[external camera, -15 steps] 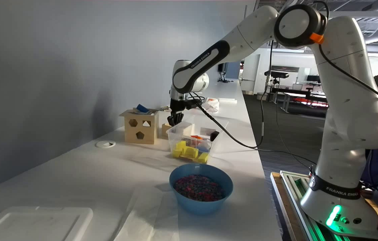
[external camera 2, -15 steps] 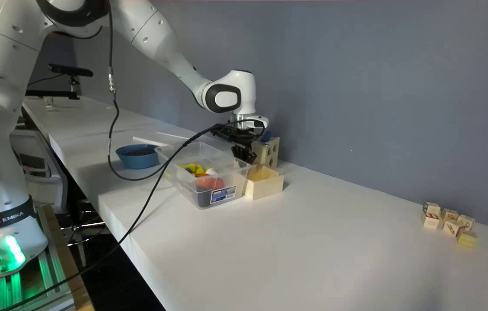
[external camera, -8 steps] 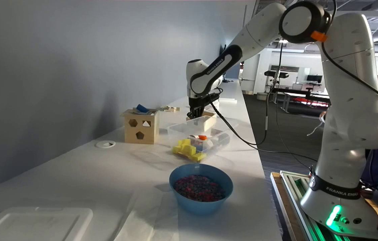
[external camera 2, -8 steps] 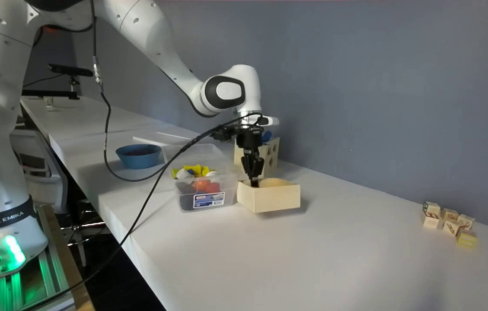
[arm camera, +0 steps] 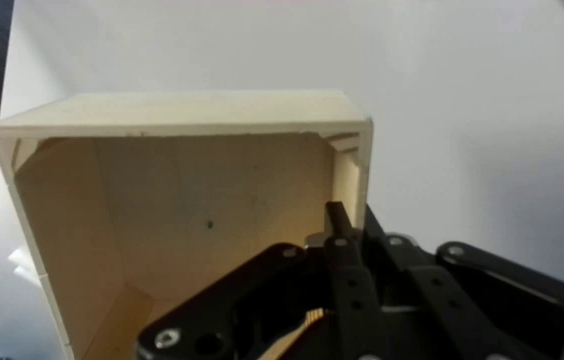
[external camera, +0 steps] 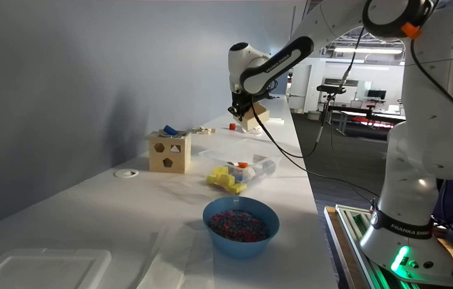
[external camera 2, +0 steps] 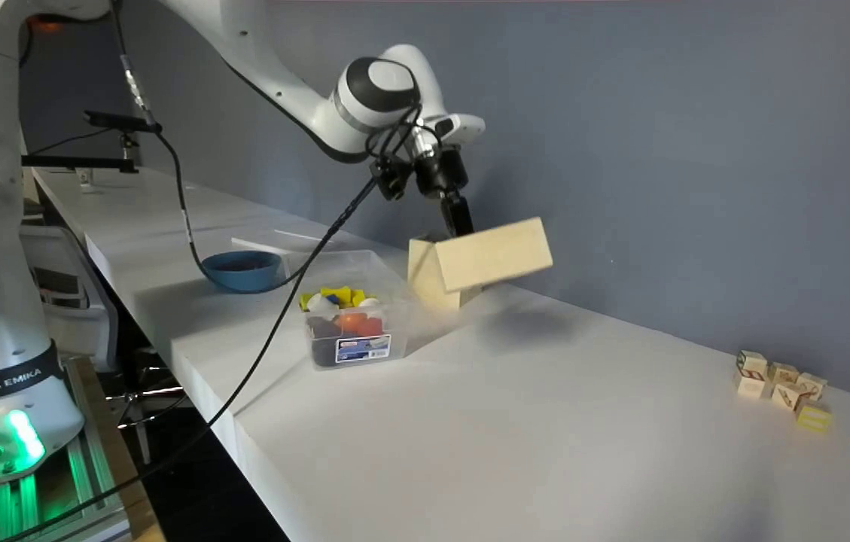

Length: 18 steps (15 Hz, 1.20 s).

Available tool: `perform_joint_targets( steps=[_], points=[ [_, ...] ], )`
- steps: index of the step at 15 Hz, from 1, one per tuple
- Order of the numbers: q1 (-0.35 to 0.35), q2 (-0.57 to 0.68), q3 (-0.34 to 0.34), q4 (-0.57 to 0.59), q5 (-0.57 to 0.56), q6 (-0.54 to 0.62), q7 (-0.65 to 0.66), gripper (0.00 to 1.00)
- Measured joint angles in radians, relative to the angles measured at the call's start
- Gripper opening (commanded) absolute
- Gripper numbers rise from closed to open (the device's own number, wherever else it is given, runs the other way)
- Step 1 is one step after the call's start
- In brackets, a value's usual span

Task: Move the small crate to the left, then put the round orange object inside it

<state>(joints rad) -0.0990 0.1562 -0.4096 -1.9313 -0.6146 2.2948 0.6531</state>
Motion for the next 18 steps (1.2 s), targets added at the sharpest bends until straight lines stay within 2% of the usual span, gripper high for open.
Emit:
perform_joint_targets(
  steps=[3,7,12,15,16,18],
  points=[
    [0.03,-0.104,0.072,0.013,-0.171,-0.019,0.096,0.02],
    [0.062,-0.154,0.241,0.05,-0.187,-0.026,0.033,0.02],
    [0.139,-0.103,0.402,0.087,-0.122,-0.008,-0.065,0.02],
    [0.167,-0.054,0.45,0.105,-0.026,0.052,-0.178,0.02],
    [0.17,-0.04,0.458,0.107,0.012,0.077,-0.229,0.07],
    [0.168,-0.02,0.462,0.109,0.088,0.115,-0.345,0.07]
  ],
)
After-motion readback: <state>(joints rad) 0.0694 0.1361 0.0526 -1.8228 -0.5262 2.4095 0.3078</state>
